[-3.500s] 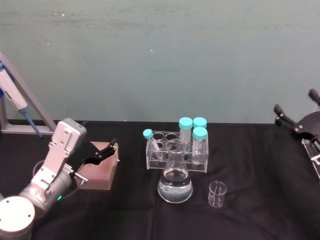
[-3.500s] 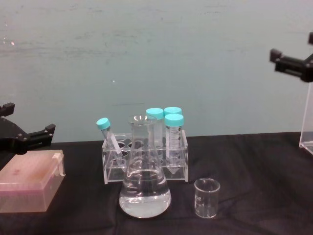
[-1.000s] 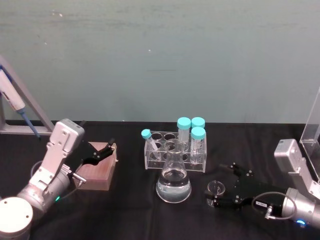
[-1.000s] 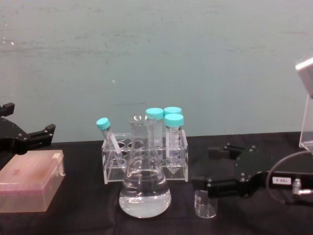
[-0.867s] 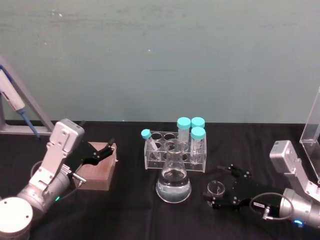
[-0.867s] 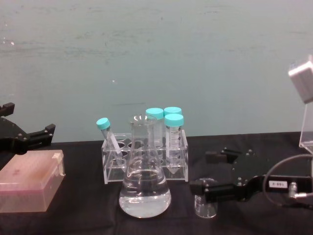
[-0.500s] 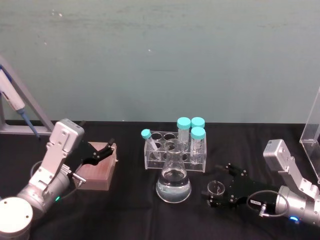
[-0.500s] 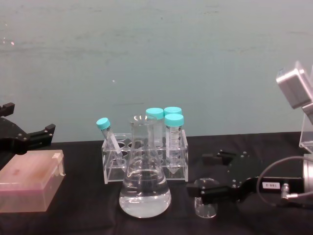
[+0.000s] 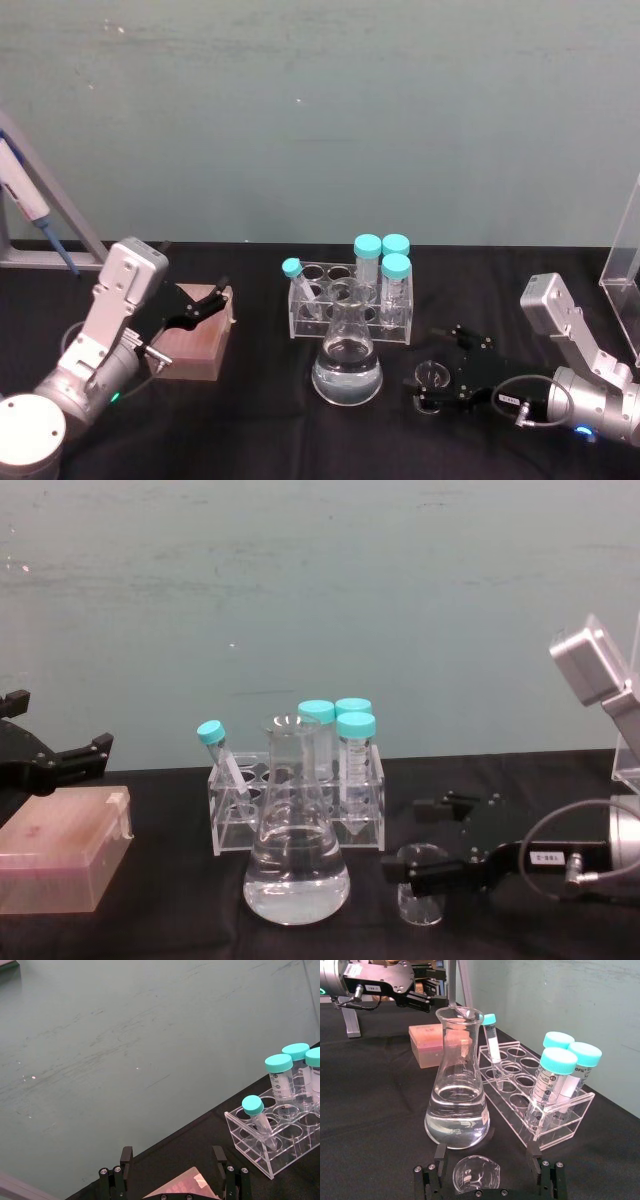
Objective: Place the experimental apparatus aside using one hand.
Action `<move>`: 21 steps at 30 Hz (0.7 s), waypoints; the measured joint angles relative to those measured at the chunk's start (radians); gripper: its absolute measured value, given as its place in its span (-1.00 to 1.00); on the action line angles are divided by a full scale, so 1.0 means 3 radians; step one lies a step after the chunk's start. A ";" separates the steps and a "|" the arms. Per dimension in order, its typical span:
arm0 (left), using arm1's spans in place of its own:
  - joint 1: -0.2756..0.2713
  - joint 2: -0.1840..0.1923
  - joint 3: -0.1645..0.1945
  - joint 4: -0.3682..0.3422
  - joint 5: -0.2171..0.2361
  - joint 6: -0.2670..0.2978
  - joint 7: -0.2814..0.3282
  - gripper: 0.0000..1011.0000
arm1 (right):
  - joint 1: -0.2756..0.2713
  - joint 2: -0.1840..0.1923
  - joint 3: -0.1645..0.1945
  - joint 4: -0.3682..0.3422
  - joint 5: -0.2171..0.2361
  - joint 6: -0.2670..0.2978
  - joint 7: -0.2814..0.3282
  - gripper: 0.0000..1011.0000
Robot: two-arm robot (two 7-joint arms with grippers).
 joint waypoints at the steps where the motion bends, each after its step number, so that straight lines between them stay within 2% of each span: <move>1: 0.0000 0.0000 0.0000 0.0000 0.0000 0.0000 0.0000 0.98 | 0.0007 -0.0002 -0.0006 0.0013 0.0003 0.0000 0.0004 0.98; 21: 0.0000 0.0000 0.0000 0.0000 0.0000 0.0000 0.0000 0.98 | 0.0056 -0.0013 -0.0087 0.0116 0.0025 0.0015 0.0075 0.98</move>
